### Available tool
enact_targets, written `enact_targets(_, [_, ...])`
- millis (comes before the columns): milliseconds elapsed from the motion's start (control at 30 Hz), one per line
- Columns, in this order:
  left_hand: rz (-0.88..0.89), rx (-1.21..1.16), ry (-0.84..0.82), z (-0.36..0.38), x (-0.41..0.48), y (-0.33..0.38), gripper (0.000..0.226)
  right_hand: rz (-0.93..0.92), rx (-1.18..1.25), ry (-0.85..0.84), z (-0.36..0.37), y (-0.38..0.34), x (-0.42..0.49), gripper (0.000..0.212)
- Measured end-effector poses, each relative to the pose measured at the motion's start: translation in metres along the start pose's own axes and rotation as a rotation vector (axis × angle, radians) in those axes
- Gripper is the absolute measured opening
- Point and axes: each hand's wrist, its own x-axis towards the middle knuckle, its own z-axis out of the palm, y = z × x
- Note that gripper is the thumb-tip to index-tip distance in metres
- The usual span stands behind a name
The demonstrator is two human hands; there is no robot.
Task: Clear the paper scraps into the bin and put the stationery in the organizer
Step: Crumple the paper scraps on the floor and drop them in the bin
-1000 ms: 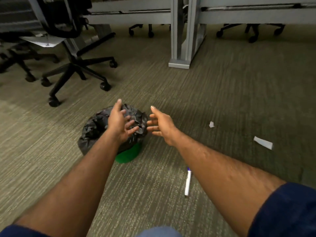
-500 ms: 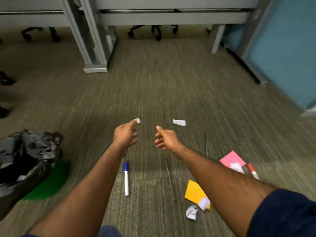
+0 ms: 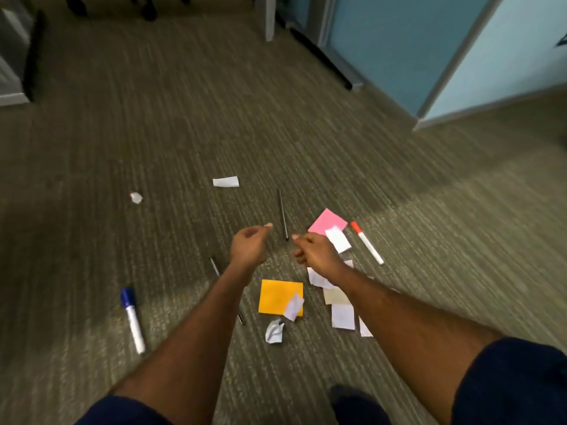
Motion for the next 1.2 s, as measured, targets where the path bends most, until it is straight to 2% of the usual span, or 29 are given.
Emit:
enact_targets(100, [0.049, 0.192, -0.054, 0.013, 0.006, -0.02, 0.036, -0.058, -0.141, 0.077, -0.021, 0.025, -0.002, 0.031])
enact_targets(167, [0.08, 0.325, -0.114, 0.015, 0.011, -0.032, 0.048, -0.096, -0.205, 0.119, -0.031, 0.041, -0.001, 0.021])
enact_targets(267, [0.131, 0.515, -0.176, 0.01, 0.017, -0.053, 0.055, -0.108, -0.288, 0.175, -0.045, 0.062, 0.002, 0.002])
enact_targets(367, [0.198, 0.636, -0.233, 0.011, 0.019, -0.067, 0.057, -0.111, -0.4, 0.188, -0.059, 0.079, 0.006, 0.021])
enact_targets(467, [0.311, 0.645, -0.281, 0.022, 0.023, -0.071, 0.042, -0.153, -0.553, 0.206, -0.071, 0.095, 0.009, 0.049])
enact_targets(633, [0.42, 0.762, -0.315, 0.044, 0.037, -0.073, 0.055, -0.118, -0.624, 0.197, -0.075, 0.1, 0.022, 0.102])
enact_targets(733, [0.442, 0.782, -0.32, 0.055, 0.043, -0.076, 0.059, -0.11, -0.64, 0.198, -0.068, 0.097, 0.033, 0.111])
enact_targets(833, [0.454, 0.774, -0.307, 0.062, 0.047, -0.08, 0.06, -0.09, -0.732, 0.198, -0.061, 0.096, 0.039, 0.101])
enact_targets(933, [0.475, 0.766, -0.319, 0.067, 0.046, -0.083, 0.059, -0.121, -0.773, 0.219, -0.06, 0.096, 0.04, 0.075])
enact_targets(1067, [0.489, 0.685, -0.332, 0.073, 0.046, -0.08, 0.056, -0.193, -0.582, 0.25, -0.063, 0.095, 0.039, 0.045])
enact_targets(1200, [0.518, 0.641, -0.328, 0.079, 0.043, -0.072, 0.054, -0.248, -0.389, 0.316, -0.064, 0.089, 0.039, 0.031])
